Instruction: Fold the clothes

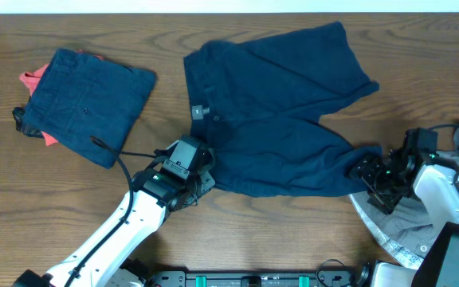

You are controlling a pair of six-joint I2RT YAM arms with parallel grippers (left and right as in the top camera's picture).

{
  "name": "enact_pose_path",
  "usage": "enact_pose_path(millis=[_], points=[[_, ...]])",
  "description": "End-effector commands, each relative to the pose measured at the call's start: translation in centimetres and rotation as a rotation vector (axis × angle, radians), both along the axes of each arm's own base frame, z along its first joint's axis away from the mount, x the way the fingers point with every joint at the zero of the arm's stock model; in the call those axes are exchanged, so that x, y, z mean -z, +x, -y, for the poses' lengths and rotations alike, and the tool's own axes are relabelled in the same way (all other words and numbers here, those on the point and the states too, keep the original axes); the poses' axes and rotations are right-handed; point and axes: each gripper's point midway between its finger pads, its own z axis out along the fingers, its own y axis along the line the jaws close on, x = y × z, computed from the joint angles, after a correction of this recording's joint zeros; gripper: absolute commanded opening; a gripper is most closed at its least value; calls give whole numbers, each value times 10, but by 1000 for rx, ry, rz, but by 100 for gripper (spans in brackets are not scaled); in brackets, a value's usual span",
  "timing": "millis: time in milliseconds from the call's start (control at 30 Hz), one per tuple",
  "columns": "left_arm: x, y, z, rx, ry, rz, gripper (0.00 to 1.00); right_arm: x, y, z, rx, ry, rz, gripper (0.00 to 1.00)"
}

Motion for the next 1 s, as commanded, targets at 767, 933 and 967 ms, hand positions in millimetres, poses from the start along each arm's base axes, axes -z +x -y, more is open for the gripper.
enact_pose_path(millis=[767,933,967], points=[[-118,-22,-22,128,-83,423,6,-198,29,13,-187,-243,515,1],[-120,-24,-29,114,-65,438,6,-189,14,14,-198,-260,446,1],[-119,-24,-29,114,-64,435,6,-185,11,14,-210,-255,427,1]])
